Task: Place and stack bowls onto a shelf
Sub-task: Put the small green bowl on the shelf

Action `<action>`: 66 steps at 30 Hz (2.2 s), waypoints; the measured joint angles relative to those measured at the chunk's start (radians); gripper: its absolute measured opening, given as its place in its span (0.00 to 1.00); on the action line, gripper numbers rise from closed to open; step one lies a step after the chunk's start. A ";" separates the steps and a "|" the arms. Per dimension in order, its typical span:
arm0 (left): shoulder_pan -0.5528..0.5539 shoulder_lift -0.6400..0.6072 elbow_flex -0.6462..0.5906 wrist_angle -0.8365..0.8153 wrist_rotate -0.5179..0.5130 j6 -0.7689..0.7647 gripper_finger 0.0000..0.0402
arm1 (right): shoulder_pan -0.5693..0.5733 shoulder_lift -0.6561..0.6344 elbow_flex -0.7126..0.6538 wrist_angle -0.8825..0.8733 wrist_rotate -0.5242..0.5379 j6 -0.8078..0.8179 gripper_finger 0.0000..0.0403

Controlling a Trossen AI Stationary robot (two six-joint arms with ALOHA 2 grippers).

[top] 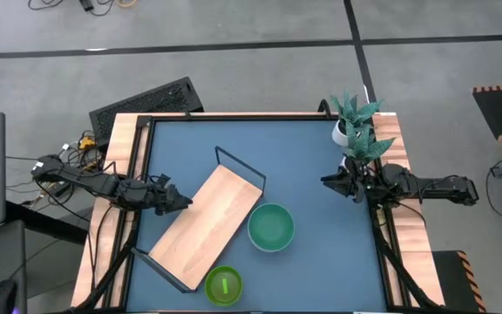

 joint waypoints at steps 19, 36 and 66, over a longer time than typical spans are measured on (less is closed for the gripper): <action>0.002 0.198 0.569 0.275 -0.170 0.780 0.67 | 0.000 0.000 0.000 0.054 0.008 0.035 0.47; 0.002 0.907 1.319 -0.723 0.243 0.856 0.67 | 0.002 0.000 0.000 -0.015 0.003 0.029 0.47; -0.258 1.444 1.330 -0.796 0.216 0.865 0.67 | 0.001 0.000 0.000 -0.112 -0.004 0.028 0.47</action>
